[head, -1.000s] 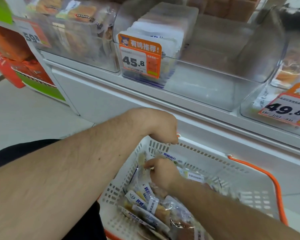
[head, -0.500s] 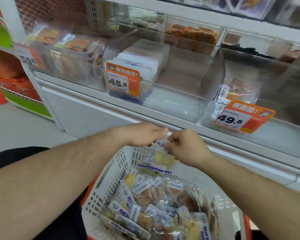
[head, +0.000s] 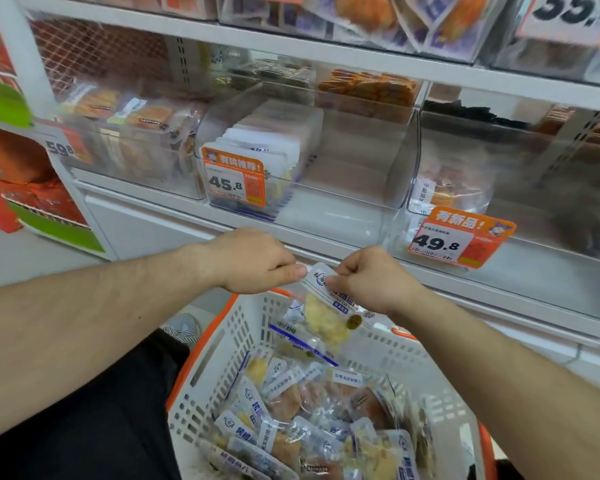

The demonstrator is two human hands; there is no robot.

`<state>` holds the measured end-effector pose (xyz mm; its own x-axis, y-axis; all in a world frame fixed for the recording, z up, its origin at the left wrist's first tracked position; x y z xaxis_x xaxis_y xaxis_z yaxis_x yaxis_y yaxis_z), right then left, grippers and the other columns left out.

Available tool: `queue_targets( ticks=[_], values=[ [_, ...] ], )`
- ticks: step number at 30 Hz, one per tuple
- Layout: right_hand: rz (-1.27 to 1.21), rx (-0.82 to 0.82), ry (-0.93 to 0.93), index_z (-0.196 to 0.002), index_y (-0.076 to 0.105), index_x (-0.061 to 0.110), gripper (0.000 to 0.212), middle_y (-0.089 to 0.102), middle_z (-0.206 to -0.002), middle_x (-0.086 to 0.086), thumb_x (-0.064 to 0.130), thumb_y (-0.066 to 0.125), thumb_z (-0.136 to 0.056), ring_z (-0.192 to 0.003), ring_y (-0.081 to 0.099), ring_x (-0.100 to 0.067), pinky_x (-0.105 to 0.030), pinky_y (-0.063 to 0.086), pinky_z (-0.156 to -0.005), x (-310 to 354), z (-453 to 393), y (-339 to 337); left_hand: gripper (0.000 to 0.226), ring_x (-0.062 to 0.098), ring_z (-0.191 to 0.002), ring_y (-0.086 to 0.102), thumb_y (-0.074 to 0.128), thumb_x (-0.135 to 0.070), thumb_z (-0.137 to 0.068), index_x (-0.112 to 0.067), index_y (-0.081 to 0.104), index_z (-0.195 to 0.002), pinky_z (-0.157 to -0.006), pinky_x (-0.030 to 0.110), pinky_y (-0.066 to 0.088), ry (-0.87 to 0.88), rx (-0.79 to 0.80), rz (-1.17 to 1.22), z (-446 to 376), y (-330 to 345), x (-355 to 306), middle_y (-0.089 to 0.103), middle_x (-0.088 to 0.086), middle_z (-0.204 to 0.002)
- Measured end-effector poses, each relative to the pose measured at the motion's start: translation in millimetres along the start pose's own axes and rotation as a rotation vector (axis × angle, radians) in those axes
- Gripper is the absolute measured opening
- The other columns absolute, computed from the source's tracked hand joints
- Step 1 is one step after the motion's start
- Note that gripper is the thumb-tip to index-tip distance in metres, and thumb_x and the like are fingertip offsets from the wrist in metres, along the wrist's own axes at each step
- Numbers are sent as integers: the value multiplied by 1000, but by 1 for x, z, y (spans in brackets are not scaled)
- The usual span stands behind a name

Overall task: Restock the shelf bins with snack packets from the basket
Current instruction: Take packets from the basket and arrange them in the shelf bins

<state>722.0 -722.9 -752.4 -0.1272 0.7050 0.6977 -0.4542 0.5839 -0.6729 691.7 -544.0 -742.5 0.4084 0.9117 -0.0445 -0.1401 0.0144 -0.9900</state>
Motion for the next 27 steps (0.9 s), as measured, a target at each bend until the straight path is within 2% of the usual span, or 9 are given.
queue_targets(
  ticks=[4,6,8,10,13,17,20,23,27],
  values=[
    [-111,0,14,-47,47,16,47,39,-43,5,15,75,-84,-43,34,-12,-26,32,-53,7,-4,-2,19,15,-84,66,64,-51,-85,-33,62,-83,-79,37,54,-153,74,642,0,11,-14,70,-8,-88],
    [-154,-2,12,-54,56,10,37,48,-50,0,14,75,-86,-48,42,-14,-27,36,-53,9,-4,-3,8,21,-88,69,72,-29,-83,-29,69,-91,-82,44,57,-214,25,827,-1,15,-23,74,-2,-93],
    [-173,-26,8,-68,66,1,25,60,-62,-6,17,75,-85,-58,52,-19,-33,43,-57,11,-3,-3,13,21,-83,70,72,-15,-86,-23,72,-96,-76,41,59,-278,-29,932,-1,18,-23,75,0,-92],
    [-180,-119,17,-79,73,10,17,70,-71,-3,25,78,-83,-65,61,-19,-36,51,-61,9,-4,-6,13,11,-69,66,70,-8,-88,-19,71,-96,-60,28,53,-329,-59,1029,1,18,-18,74,-3,-84],
    [-138,-299,27,-91,67,24,23,58,-72,6,39,80,-79,-67,58,-15,-31,46,-64,4,-3,-17,18,1,-55,60,65,1,-91,-17,68,-90,-49,17,44,-399,-134,1184,7,13,-3,71,-6,-72],
    [-410,-250,92,-104,65,17,34,59,-91,1,33,81,-79,-73,52,-10,-29,42,-67,-3,-6,-18,20,6,-62,64,64,-1,-92,-20,68,-96,-53,22,47,-446,-230,1285,11,5,12,74,-7,-77],
    [-579,-69,77,-96,70,8,19,62,-67,0,24,74,-87,-47,34,-11,-25,30,-49,-1,-7,-6,20,7,-66,67,64,1,-91,-17,68,-100,-53,21,49,-433,-254,1327,11,1,14,74,-3,-81],
    [-569,-46,65,-93,69,4,17,56,-48,10,21,68,-92,-44,32,-12,-22,30,-44,2,-6,-4,23,6,-72,67,63,3,-91,-15,69,-102,-53,15,48,-436,-306,1343,12,-3,17,75,1,-89],
    [-567,-88,14,-83,70,8,14,61,-57,6,19,67,-93,-46,36,-12,-19,33,-45,14,-3,-8,23,15,-92,71,64,0,-91,-18,71,-103,-77,23,54,-438,-403,1351,11,-9,24,76,1,-98]
  ],
)
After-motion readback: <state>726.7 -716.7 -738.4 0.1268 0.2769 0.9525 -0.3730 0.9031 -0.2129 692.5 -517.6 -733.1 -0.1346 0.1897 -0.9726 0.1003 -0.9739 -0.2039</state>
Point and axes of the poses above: each hand's wrist, its own z-axis away from the middle knuckle, its own y-axis out of the palm, x = y × z, the point moved 4 cm from there along -z, towards the middle knuckle
